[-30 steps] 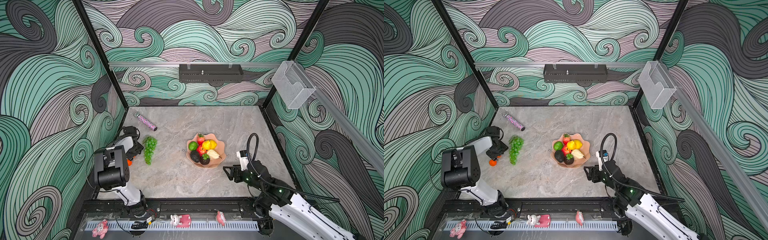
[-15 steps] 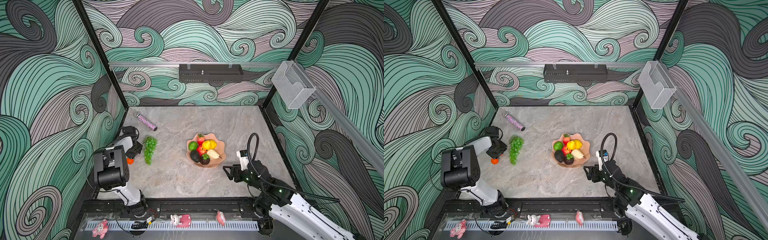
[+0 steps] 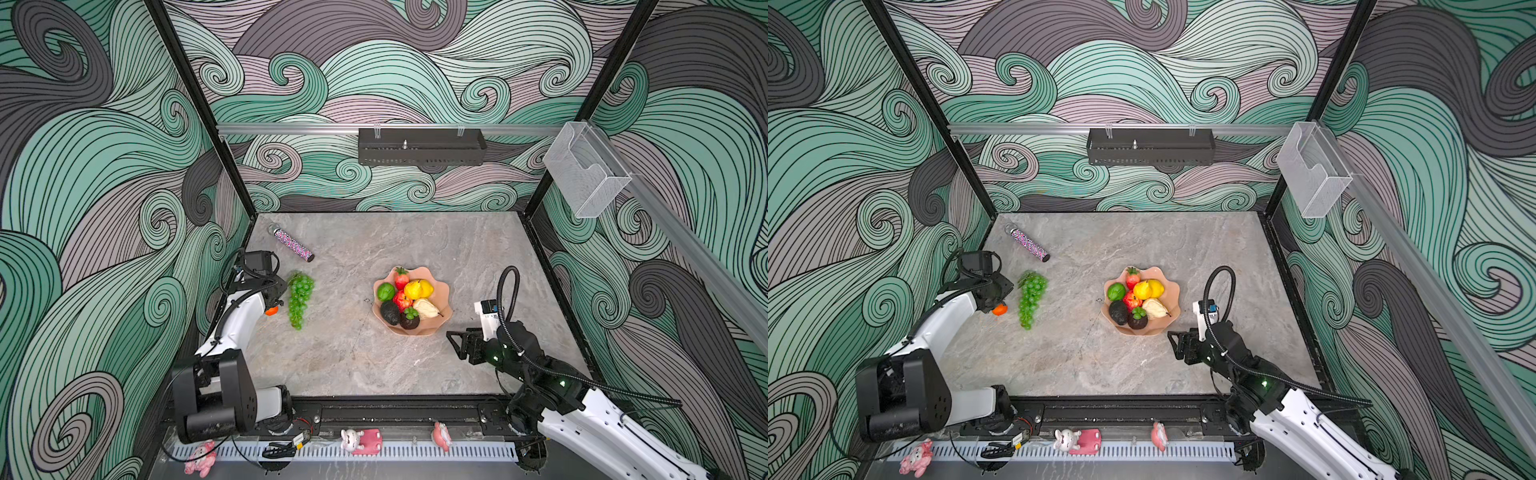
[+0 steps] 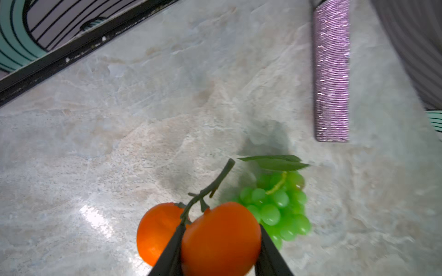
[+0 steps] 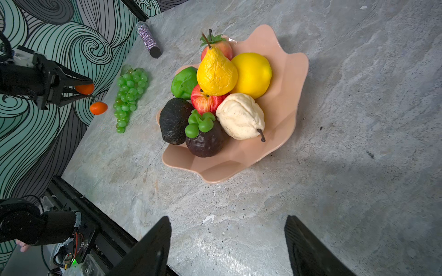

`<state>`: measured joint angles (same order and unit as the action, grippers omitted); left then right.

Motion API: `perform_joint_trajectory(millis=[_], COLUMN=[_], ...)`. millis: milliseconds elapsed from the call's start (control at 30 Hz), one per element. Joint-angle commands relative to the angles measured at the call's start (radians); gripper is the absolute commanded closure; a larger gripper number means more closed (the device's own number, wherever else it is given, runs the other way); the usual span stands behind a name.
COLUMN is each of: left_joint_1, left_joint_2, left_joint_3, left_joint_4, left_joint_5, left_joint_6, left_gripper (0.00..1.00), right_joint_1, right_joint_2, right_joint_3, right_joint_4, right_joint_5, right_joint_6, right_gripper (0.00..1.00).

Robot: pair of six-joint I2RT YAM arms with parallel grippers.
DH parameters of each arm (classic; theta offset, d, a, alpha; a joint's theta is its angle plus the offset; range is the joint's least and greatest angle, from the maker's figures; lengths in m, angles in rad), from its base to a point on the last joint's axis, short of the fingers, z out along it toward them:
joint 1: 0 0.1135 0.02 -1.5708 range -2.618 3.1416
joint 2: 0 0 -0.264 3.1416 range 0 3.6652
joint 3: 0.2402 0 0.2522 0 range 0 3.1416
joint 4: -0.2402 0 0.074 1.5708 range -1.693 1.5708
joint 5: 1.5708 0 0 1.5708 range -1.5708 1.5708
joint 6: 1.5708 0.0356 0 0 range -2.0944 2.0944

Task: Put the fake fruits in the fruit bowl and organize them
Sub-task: 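Close the left gripper on the cherry tomato stem, then lift the cherry tomatoes and carry them toward the bowl with the left gripper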

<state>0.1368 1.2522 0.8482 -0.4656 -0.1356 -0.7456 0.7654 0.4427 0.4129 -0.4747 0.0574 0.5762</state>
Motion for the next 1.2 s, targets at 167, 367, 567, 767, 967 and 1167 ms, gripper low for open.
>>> perform_joint_trajectory(millis=[167, 367, 567, 767, 967, 1167], left_joint_1=[-0.167, -0.323, -0.488, -0.627, -0.799, -0.909], left_joint_2=[-0.133, -0.112, -0.066, -0.011, 0.088, 0.15], left_joint_3=[0.13, 0.228, 0.273, 0.252, 0.299, 0.308], left_joint_4=[-0.008, 0.003, 0.05, 0.157, 0.181, 0.198], left_joint_5=[0.101, 0.255, 0.373, 0.533, 0.59, 0.552], left_joint_6=[0.11, 0.204, 0.304, 0.378, 0.503, 0.592], left_gripper=[0.7, 0.71, 0.72, 0.73, 0.73, 0.73], right_joint_1=[0.002, 0.002, 0.002, 0.002, 0.002, 0.002], right_joint_2=[-0.003, -0.015, -0.03, -0.043, -0.051, -0.045], right_joint_3=[0.026, 0.055, 0.069, 0.107, 0.155, 0.211], right_joint_4=[0.017, 0.018, 0.026, 0.019, 0.02, 0.008], right_joint_5=[0.031, 0.026, 0.005, -0.007, -0.011, -0.019], right_joint_6=[-0.024, -0.02, -0.003, 0.01, 0.017, 0.032], right_gripper=[0.24, 0.24, 0.24, 0.24, 0.24, 0.25])
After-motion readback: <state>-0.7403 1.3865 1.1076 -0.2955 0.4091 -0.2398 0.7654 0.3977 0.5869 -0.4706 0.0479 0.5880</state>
